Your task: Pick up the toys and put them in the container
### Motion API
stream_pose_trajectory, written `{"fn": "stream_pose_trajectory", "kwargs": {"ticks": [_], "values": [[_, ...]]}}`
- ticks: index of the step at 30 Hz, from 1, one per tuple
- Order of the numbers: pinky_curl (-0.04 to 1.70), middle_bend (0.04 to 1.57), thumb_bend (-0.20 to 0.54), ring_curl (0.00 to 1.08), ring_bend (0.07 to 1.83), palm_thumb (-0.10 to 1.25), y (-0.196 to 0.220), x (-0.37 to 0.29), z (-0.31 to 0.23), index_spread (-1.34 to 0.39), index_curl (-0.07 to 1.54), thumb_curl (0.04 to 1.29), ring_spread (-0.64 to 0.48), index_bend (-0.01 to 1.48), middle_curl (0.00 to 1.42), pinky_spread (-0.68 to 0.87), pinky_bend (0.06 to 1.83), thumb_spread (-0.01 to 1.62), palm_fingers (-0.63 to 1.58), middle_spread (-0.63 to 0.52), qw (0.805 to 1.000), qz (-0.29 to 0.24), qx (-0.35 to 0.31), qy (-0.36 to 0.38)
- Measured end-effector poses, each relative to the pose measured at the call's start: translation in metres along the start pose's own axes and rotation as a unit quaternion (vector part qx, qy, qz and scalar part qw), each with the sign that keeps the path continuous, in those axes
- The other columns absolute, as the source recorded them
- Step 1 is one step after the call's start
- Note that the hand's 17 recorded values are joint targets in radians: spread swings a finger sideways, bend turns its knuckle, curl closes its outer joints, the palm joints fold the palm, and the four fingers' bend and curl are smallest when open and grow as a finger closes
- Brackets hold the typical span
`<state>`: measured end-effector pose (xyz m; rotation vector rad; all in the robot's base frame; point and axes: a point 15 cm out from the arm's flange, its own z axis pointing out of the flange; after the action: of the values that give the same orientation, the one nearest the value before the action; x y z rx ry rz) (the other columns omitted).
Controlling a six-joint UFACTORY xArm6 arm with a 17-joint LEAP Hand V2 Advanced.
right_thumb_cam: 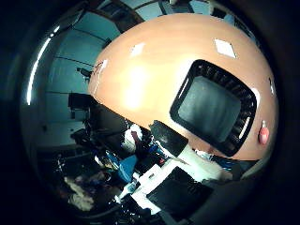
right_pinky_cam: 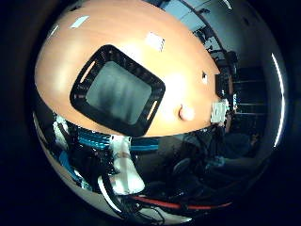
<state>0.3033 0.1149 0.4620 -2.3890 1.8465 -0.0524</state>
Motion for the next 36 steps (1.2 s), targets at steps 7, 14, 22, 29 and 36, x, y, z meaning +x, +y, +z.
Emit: {"fn": "stream_pose_trajectory", "kwargs": {"ticks": [7,14,22,29,36], "values": [[0.22,0.26,-0.022,0.21,0.44,0.52,-0.001,0.021,-0.001,-0.35,0.29,0.27,0.19,0.17,0.35,0.45,0.49,1.09,0.31,-0.01,1.0,0.006,-0.001,0.005],[0.22,0.26,-0.022,0.21,0.45,0.52,0.003,0.108,0.0,-0.35,0.29,0.27,0.19,0.17,0.35,0.44,0.48,1.09,0.31,-0.02,0.998,0.059,-0.006,0.034],[0.22,0.26,-0.022,0.21,0.46,0.53,0.007,0.251,0.009,-0.36,0.29,0.27,0.17,0.16,0.35,0.44,0.49,1.09,0.3,-0.03,0.988,0.14,-0.011,0.06],[0.22,0.27,-0.023,0.2,0.43,0.52,0.009,0.354,0.016,-0.36,0.28,0.27,0.17,0.17,0.36,0.43,0.46,1.09,0.24,-0.02,0.984,0.164,-0.018,0.074],[0.23,0.24,-0.021,0.2,0.39,0.52,0.009,0.415,0.05,-0.37,0.29,0.27,0.18,0.16,0.35,0.42,0.41,1.09,0.22,-0.02,0.986,0.148,-0.037,0.073]]}}
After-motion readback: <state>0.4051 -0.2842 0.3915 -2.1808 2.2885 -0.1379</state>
